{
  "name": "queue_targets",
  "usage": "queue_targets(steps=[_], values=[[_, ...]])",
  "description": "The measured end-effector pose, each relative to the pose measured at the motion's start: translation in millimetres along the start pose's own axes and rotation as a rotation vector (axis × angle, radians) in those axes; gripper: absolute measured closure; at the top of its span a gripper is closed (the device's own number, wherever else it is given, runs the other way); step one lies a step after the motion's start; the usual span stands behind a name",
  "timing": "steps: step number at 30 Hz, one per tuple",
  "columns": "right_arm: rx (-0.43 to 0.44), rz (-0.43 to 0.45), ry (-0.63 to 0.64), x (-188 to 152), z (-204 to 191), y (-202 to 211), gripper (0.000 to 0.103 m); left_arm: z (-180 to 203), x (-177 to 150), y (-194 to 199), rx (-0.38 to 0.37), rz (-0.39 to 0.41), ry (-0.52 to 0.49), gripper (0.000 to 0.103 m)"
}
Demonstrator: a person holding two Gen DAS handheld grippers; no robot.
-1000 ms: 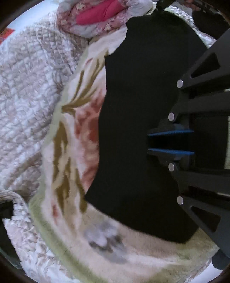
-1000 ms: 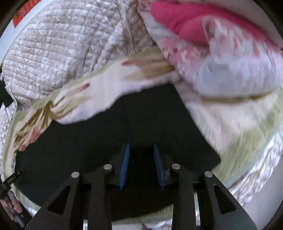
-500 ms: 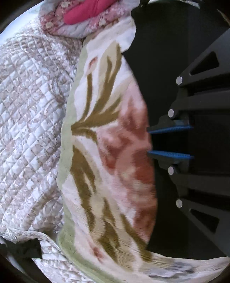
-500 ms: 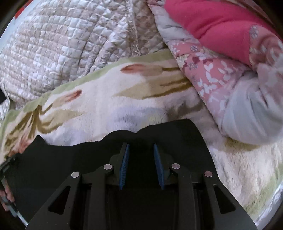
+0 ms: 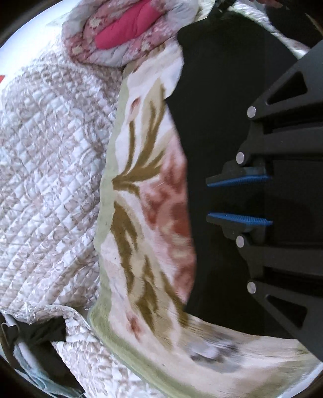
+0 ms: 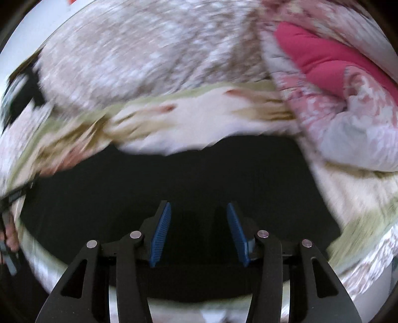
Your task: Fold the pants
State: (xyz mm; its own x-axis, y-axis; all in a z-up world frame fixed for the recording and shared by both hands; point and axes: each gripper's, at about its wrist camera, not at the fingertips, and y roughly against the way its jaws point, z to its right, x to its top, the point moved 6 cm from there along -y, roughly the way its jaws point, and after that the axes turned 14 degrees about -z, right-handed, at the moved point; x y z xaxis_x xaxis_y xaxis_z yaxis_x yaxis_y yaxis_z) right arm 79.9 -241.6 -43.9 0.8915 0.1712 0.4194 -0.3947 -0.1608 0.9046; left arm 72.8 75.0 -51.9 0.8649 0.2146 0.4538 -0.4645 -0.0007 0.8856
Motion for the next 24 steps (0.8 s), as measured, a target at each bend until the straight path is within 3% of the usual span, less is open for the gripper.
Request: queue_targets(steps=[5, 7, 14, 21, 24], values=[[-0.002, -0.097, 0.074, -39, -27, -28, 0.054, 10, -38, 0, 0.021, -0.029, -0.047, 0.079], [0.006, -0.087, 0.062, -34, -26, -25, 0.053, 7, -48, -13, 0.039, -0.089, -0.031, 0.079], [0.043, -0.061, 0.071, -29, -41, -9, 0.053, 5, -50, 9, 0.03, -0.043, -0.014, 0.079], [0.077, -0.093, 0.159, -42, -80, -23, 0.053, 0, -66, 9, 0.04, -0.069, 0.002, 0.074], [0.039, -0.097, 0.177, -45, -84, -32, 0.049, -11, -72, 1, 0.058, -0.093, 0.025, 0.072]])
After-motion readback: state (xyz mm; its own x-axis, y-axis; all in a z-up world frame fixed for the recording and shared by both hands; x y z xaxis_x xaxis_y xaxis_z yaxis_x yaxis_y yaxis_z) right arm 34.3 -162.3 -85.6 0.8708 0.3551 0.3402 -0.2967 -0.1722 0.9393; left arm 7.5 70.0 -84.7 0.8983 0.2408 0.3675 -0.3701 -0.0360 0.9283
